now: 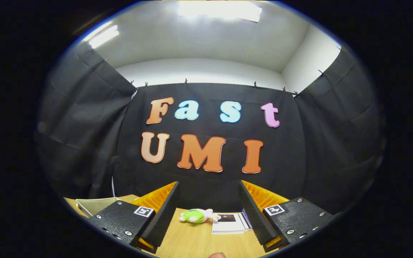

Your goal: Open the storage box then place both shoes into the box .Put the left shoe in first, then the right shoe, with the right side of both shoes facing outward in a uniform manner.

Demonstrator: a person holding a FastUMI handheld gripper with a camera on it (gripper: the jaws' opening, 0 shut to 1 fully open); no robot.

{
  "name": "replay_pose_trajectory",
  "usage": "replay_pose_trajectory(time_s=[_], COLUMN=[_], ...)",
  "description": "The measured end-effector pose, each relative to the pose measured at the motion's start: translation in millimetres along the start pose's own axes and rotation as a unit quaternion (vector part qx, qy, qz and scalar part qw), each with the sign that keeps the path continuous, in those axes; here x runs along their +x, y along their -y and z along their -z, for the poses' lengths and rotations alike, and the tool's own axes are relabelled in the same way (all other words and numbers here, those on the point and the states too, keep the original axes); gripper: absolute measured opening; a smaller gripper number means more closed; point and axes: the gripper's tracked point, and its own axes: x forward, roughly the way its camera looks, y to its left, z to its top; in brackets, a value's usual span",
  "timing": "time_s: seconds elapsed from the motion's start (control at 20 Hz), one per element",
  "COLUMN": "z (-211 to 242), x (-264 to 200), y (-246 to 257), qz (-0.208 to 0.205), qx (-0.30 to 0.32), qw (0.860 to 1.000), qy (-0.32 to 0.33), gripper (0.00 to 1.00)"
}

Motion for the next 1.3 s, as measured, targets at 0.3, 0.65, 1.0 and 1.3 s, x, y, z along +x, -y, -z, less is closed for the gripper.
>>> replay_pose_trajectory(time_s=[0.3,0.65,1.0,1.3], z=[-8.7,3.7,13.6,17.7], x=[-10.0,-7.9,-2.1,-2.0], y=[15.1,6.1,0.6,-2.8], qz=[0.004,-0.015,-0.017,-0.021], qx=[0.005,0.023,0.029,0.040], qw=[1.000,1.000,0.999,0.999], qy=[0.015,0.006,0.001,-0.004], gripper=[0.96,0.96,0.96,0.97])
